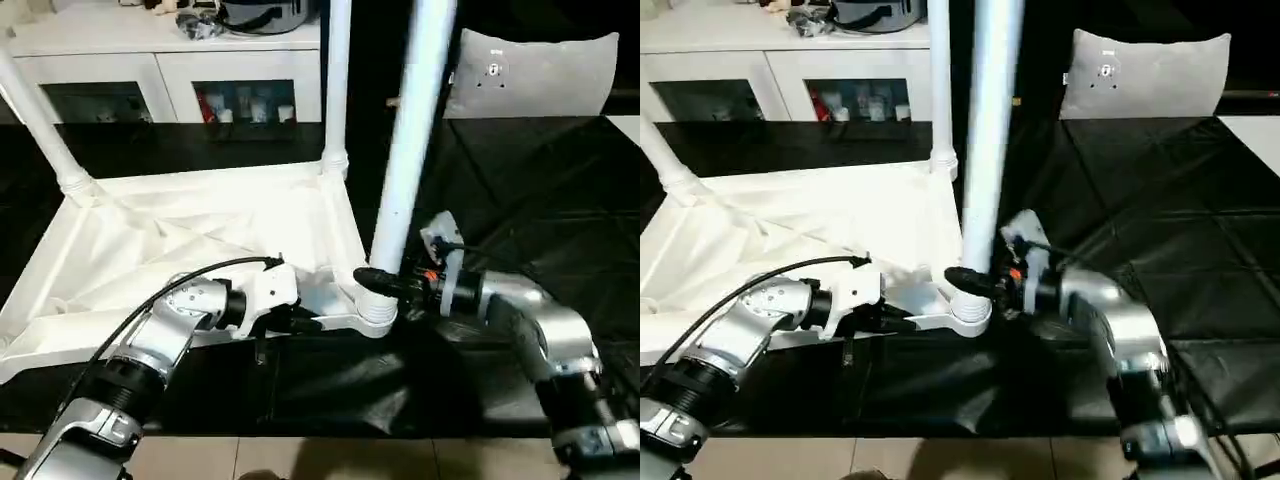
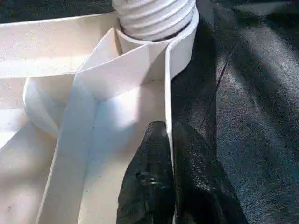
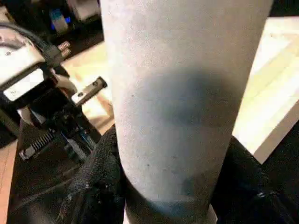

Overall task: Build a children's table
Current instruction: Insert table leg to table base

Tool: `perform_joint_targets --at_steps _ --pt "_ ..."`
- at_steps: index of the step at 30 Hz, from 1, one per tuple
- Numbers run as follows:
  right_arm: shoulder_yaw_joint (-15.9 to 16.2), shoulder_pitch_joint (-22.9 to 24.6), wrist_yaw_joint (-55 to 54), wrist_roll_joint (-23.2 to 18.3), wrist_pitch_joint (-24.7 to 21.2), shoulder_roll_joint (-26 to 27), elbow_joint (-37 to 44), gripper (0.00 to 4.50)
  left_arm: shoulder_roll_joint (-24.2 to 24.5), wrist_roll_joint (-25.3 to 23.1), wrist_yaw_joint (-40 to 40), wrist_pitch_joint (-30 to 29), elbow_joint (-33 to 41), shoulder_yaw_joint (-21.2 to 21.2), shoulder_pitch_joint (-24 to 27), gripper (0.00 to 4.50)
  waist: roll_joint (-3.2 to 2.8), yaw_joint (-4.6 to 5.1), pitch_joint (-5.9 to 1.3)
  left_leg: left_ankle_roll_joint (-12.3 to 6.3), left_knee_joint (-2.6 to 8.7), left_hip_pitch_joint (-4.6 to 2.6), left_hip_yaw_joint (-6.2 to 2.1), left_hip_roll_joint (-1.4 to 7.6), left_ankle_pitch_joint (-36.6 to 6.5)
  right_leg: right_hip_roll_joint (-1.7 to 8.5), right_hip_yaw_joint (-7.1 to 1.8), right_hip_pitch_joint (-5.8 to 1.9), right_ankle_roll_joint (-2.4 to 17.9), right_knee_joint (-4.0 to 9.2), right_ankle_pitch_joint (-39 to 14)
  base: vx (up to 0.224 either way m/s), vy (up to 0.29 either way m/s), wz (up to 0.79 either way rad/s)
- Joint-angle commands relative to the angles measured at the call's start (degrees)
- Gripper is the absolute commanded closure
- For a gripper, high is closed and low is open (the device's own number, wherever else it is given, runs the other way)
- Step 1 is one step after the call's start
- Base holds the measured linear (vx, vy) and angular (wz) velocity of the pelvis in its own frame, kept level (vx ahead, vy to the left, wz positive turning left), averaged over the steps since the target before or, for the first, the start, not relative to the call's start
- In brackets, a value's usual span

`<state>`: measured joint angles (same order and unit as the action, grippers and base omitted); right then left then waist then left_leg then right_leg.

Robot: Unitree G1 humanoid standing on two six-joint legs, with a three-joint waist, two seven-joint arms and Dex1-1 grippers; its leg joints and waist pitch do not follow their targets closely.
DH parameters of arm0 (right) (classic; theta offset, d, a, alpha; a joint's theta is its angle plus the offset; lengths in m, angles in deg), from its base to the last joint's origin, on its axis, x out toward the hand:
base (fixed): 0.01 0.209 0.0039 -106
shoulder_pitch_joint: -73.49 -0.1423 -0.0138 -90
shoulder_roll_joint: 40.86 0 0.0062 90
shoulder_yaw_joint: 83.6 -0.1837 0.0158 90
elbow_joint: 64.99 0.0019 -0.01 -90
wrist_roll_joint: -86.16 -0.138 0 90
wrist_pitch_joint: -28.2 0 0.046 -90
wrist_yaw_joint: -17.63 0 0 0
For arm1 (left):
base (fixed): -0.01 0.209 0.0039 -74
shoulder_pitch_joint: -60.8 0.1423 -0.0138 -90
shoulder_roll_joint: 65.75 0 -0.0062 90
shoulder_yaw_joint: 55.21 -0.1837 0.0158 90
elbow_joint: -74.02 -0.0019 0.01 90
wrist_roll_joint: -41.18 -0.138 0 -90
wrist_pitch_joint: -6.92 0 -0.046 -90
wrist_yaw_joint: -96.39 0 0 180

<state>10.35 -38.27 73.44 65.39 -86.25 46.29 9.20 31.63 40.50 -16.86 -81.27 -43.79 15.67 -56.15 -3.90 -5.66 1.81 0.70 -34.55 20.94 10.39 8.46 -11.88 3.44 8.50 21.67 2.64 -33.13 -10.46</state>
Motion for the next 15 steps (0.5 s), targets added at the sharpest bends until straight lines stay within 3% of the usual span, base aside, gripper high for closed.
perform_joint_targets --at_steps 1,3,4,9,12,15 --pt "-0.1 4.2 -2.1 0.3 0.4 1.7 -2.8 2.59 -0.2 0.7 -0.1 -0.5 -0.2 0.1 0.8 4.50 -0.21 -0.43 -3.25 -2.88 3.88 -0.62 -2.79 6.25 -9.5 7.79 -4.89 -2.73 5.9 4.32 -14.5 0.000 0.000 0.00" --pt "-1.9 5.3 -3.2 -0.7 1.8 3.0 -2.8 2.60 -0.3 0.8 -0.1 -0.7 -0.2 0.2 0.8 4.50 0.00 -0.36 -3.29 -2.72 4.06 -0.55 -2.92 6.29 -10.1 7.75 -4.83 -2.85 5.8 4.35 -15.0 0.000 0.000 0.00" --pt "-2.2 5.8 -3.4 -0.8 2.2 3.2 -2.6 2.60 -0.3 0.8 -0.1 -0.7 -0.2 0.3 0.8 4.50 -0.31 -0.28 -3.28 -2.54 4.13 -0.62 -2.97 6.35 -10.6 7.60 -4.76 -2.76 5.7 4.38 -15.2 0.000 0.000 0.00" --pt "-2.0 8.0 -3.9 -0.1 4.5 3.0 -1.5 2.60 -0.2 0.8 0.1 -1.0 -0.1 0.3 0.9 4.50 -0.58 -0.21 -3.34 -2.24 4.18 -0.63 -3.02 6.36 -11.1 7.66 -4.83 -2.80 5.8 4.31 -14.1 0.000 0.000 0.00" --pt "0.4 9.3 -4.2 3.2 6.8 1.6 -0.6 2.60 0.0 0.8 0.3 -1.2 0.1 0.2 0.9 4.50 -0.64 -0.21 -3.34 -2.41 4.20 -0.51 -3.04 6.27 -10.9 7.59 -4.79 -2.84 6.1 4.13 -13.0 0.000 0.000 0.00" --pt "4.8 9.6 -5.2 9.8 10.2 -0.9 -1.0 2.60 0.1 0.7 0.4 -1.3 0.3 0.1 0.9 4.50 -0.38 0.03 -2.93 -2.04 4.32 -0.57 -2.96 5.98 -12.5 7.56 -4.67 -2.80 5.2 4.66 -17.0 0.000 0.000 0.00"
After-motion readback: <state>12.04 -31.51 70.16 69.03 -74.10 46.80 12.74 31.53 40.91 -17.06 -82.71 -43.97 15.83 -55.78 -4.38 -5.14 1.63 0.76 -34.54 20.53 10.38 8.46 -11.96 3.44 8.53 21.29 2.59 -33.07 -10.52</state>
